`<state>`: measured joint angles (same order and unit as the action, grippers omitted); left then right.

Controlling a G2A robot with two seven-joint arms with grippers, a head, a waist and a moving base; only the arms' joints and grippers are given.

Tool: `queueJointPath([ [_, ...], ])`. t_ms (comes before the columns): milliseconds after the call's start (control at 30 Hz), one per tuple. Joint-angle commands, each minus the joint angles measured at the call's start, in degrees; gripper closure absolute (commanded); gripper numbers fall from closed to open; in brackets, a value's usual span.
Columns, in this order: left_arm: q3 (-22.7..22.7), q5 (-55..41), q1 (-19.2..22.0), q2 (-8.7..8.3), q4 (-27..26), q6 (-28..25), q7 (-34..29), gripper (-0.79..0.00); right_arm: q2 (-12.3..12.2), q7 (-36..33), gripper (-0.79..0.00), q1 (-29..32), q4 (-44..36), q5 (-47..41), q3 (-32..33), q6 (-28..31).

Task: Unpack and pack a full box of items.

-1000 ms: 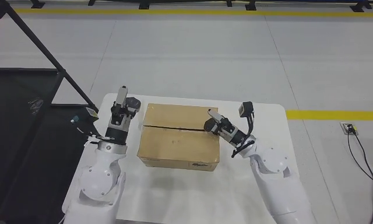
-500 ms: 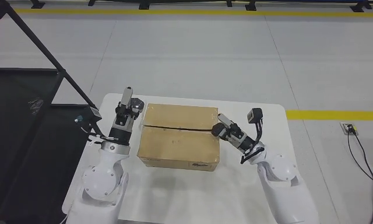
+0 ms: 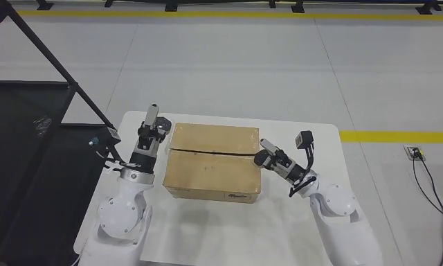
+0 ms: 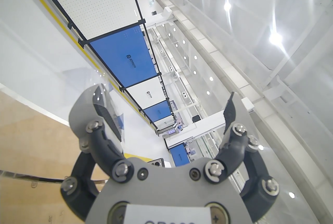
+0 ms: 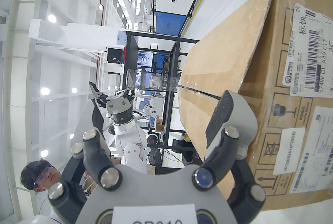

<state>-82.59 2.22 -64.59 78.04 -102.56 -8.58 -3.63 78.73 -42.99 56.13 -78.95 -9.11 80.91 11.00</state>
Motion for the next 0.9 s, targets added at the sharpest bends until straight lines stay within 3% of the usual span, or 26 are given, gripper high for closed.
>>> queueJointPath([
  [0,0.54,2.78,0.03,-0.04,-0.21,-0.03,0.17,-0.785,-0.12,-0.13,-0.785,-0.38,0.31,-0.18,-0.01,0.05],
  [433,7.09,9.14,3.06,0.68,2.32,0.79,1.35,-0.785,-1.22,-0.26,-0.785,1.52,-0.75,-1.59,2.01,1.61],
  [867,11.90,17.30,4.43,0.93,6.49,1.06,-1.97,-0.785,-2.24,0.12,-0.785,4.42,-2.83,-2.97,3.54,2.12],
])
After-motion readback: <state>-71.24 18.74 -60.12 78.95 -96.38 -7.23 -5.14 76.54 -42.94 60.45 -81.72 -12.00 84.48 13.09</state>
